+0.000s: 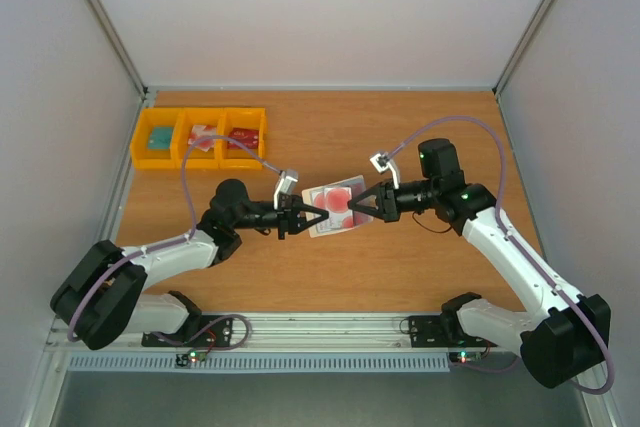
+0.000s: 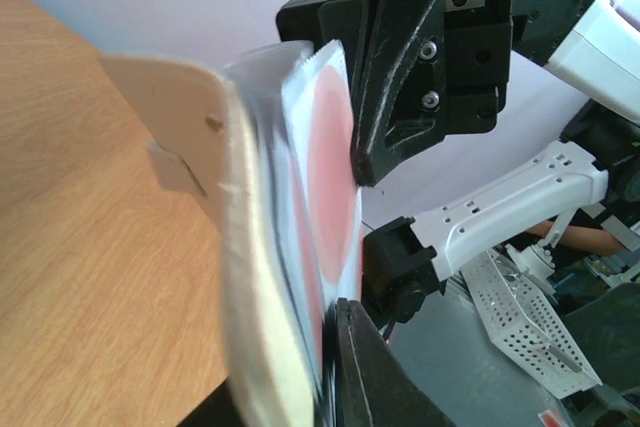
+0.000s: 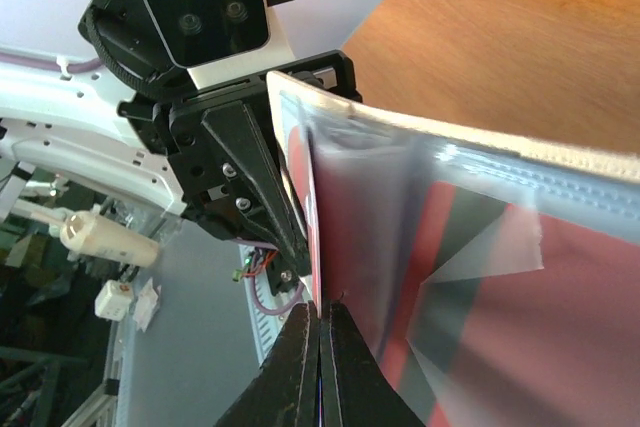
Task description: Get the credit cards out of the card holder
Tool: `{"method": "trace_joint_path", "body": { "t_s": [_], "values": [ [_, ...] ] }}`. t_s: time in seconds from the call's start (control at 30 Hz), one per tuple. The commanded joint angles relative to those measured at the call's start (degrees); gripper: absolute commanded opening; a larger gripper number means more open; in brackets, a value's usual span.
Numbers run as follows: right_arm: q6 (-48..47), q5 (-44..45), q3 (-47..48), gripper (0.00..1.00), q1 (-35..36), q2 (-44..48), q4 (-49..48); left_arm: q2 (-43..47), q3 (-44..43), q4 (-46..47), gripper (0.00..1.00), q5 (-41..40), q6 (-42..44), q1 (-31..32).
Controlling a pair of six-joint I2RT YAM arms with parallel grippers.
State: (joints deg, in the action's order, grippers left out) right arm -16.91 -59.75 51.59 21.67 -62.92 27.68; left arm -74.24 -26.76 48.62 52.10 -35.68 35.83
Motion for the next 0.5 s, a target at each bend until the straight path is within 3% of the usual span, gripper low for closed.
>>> {"method": "trace_joint_path", "body": {
  "t_s": [0.0,0.2,0.47],
  "values": [
    [-1.2,-0.5,2.1,0.01,-2.1,0.4,2.2,1.0,0.9,1.5,0.11,-1.9,1.0,-1.2],
    [-1.4,-1.3,2.0,0.02,-2.1,-0.4,2.7,0.9,0.8,1.4,0.00,-1.9,0.9,-1.2],
    [-0.7,-0.8,1.3,0.10,-2.2,0.3,2.4,1.1,1.0,1.6,0.00,-2.1,1.1,-1.2]
  ]
}}
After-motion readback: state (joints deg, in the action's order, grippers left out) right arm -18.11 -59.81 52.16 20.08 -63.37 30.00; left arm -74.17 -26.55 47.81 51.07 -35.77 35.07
